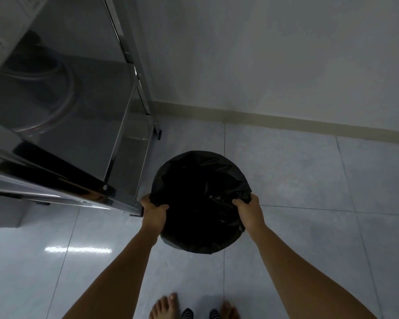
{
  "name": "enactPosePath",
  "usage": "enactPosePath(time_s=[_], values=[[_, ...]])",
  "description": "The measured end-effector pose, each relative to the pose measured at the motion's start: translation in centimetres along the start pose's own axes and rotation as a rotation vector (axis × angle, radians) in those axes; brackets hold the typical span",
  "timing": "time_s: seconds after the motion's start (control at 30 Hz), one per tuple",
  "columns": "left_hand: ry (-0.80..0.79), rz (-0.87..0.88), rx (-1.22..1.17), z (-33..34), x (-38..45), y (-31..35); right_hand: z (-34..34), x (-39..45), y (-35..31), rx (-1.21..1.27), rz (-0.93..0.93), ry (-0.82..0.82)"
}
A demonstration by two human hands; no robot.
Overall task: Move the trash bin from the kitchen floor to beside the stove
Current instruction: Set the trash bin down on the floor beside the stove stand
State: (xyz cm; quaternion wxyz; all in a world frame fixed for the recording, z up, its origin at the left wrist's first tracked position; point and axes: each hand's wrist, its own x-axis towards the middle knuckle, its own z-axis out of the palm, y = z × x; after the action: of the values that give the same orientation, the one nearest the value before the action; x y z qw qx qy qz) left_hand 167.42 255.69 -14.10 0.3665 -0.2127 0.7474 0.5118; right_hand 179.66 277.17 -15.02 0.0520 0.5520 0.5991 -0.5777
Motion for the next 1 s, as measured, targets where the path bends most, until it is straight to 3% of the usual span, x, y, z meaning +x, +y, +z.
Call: enactPosePath(time_s=[0.23,0.4,0.57,0.77,1.0], values=[[-0.031,0.069,0.004,0.1,0.8,-0.8,0.4,-0.2,0.8,0.015,-0.026,0.015],[0.218,0.335,0.385,-0.2,-1.3,-3.9,1.1,-4.1,3.5,-0.302,-0.218,0.294],[0.267,0.529,0.536,-0.1,-1.6,-8.4,2.9,-5.4,7.4,-0.434,-0.321,0.297],[0.263,0.576,0.628,1.2,1.1,-9.3,4.5,-3.2,8.0,-0.404,-0.3,0.322],[0.273,0.591,0.704,2.2,4.0,-5.4,4.7,0.6,4.3,-0.398,-0.342,0.33]])
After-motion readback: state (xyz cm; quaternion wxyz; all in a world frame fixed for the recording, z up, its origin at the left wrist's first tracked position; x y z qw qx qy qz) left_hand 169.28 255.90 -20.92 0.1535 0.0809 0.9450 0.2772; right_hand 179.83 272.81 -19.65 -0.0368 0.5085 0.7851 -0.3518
